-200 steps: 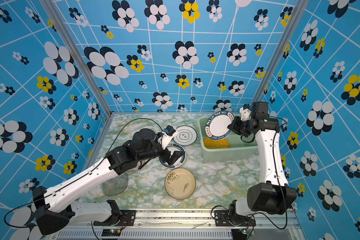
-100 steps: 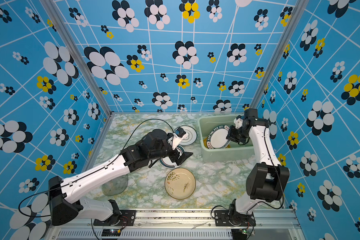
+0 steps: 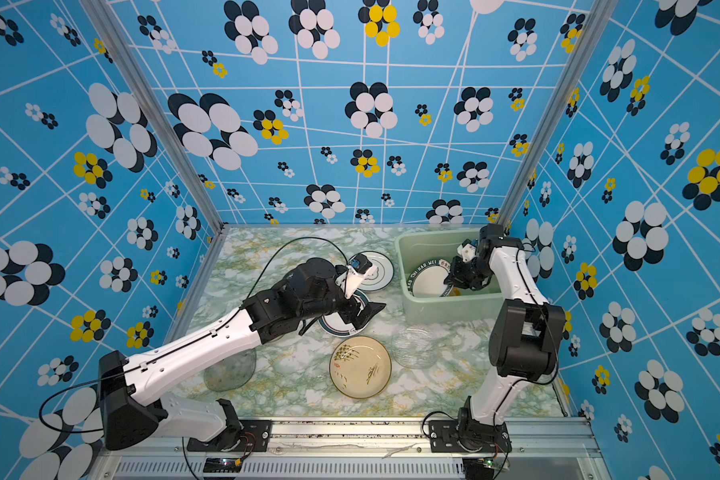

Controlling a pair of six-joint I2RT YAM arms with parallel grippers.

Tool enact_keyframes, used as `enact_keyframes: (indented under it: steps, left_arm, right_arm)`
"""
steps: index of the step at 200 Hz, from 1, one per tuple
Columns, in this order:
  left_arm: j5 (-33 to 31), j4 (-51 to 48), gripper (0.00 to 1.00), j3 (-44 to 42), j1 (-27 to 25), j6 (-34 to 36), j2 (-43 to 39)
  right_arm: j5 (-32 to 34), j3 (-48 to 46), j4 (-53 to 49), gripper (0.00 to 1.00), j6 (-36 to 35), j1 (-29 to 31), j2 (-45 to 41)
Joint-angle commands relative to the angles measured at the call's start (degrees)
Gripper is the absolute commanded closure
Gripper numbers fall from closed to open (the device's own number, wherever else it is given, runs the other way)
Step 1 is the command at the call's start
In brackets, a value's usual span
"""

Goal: Place the plates into the plastic bin on the countertop
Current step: 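Carry the plate into the green bin with the right gripper while the left reaches over, then lower the plate flat onto the yellow plate in the bin with the right gripper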

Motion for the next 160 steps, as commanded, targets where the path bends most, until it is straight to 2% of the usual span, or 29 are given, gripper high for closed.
enact_keyframes:
  steps: [1,65,160]
  left_arm:
    - [-1.06,0.9,0.01,1.89,-0.45,-0.39,1.11]
    - [-2.1,1.55,0.01,2.8,-0.33,-0.49,2.46]
    - [-2.98,1.63,0.01,1.73,-0.24,-1.49,1.66]
  right_arm:
    - [-3.01,1.69,0.32,1.0,-0.64,0.01,1.84]
    - [-2.28,2.11,0.28,0.99,-0.63,0.01,4.7]
    - [0.4,1.51,1.4,0.82,0.05,0.07,6.64]
